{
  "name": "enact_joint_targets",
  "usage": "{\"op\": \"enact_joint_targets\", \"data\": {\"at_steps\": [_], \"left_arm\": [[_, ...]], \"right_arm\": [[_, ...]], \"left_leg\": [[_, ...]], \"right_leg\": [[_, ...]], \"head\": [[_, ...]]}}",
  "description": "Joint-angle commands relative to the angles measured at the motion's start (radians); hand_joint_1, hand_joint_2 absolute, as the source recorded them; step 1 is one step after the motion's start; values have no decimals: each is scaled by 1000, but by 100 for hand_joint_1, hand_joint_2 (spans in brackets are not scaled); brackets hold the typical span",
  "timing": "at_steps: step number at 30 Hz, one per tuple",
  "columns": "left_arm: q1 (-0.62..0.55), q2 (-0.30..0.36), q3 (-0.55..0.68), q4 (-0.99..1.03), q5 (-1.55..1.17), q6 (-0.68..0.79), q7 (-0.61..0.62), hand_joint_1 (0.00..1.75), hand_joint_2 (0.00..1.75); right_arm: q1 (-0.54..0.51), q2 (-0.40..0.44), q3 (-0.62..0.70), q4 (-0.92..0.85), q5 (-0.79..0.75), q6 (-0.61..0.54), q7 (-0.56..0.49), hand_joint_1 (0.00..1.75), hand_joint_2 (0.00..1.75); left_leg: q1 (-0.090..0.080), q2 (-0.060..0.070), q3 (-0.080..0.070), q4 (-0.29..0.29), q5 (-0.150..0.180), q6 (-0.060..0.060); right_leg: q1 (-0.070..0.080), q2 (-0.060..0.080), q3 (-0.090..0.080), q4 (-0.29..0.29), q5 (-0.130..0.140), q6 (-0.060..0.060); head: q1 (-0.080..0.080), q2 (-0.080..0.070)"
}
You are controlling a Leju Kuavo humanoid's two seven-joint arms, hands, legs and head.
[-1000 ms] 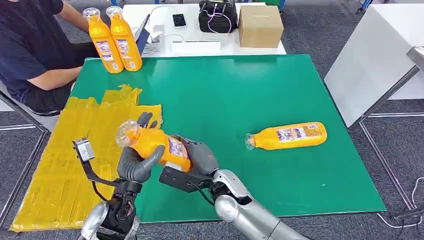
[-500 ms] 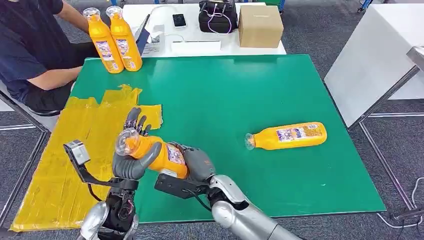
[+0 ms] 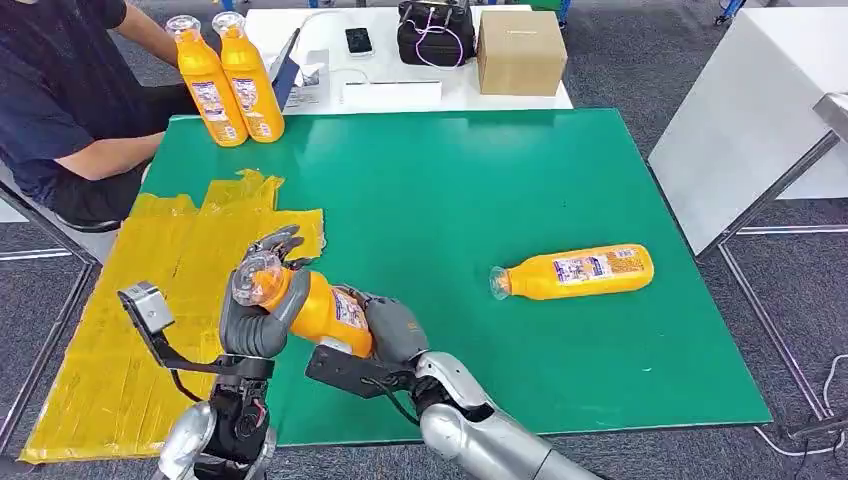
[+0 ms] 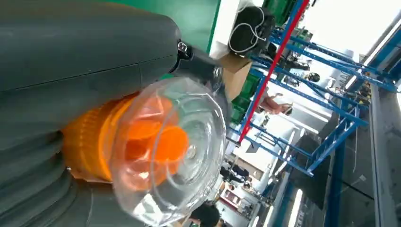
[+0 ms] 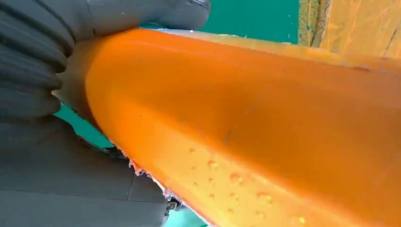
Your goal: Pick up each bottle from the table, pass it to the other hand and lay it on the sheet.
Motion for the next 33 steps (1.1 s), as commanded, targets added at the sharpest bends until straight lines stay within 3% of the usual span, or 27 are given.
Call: {"op": "enact_joint_targets", "data": {"at_steps": [1,14,27,28,29,30,33], "left_arm": [[-61,-10,-54,10,7,-34,6,175,175],[-60,-10,-55,29,30,-69,16,175,175],[-31,-3,-25,5,25,-97,12,175,175],[-26,-3,-18,-3,21,-98,10,175,175],[-20,-3,-10,-9,14,-99,7,175,175],[-11,-3,1,-20,6,-98,2,175,175],[14,-4,46,-45,-20,-92,-9,175,175]], "right_arm": [[-22,-12,97,61,3,6,4,175,175],[-13,-38,29,37,26,34,-7,175,175],[47,-86,-149,-19,90,2,-9,175,175],[58,-90,-166,-37,95,-12,-13,0,175],[69,-96,-184,-53,108,-27,-21,0,175],[84,-109,-210,-79,117,-36,-21,0,0],[130,-145,-276,-175,161,-57,-21,0,0]], "left_leg": [[1,-3,3,0,-1,-1],[1,-4,6,0,-2,-1],[0,-4,3,-1,0,0],[0,-3,2,-1,0,0],[1,-4,7,0,-2,-1],[0,-4,4,0,-1,0],[0,-5,4,0,-1,0]], "right_leg": [[1,-3,4,-1,-2,0],[1,-5,8,-1,-3,0],[0,-4,4,-1,-1,0],[0,-3,3,-1,-1,0],[1,-5,9,-2,-3,0],[0,-4,6,-1,-2,0],[0,-5,7,-1,-2,0]], "head": [[0,0],[0,0],[0,0],[0,0],[0,0],[0,0],[0,0]]}}
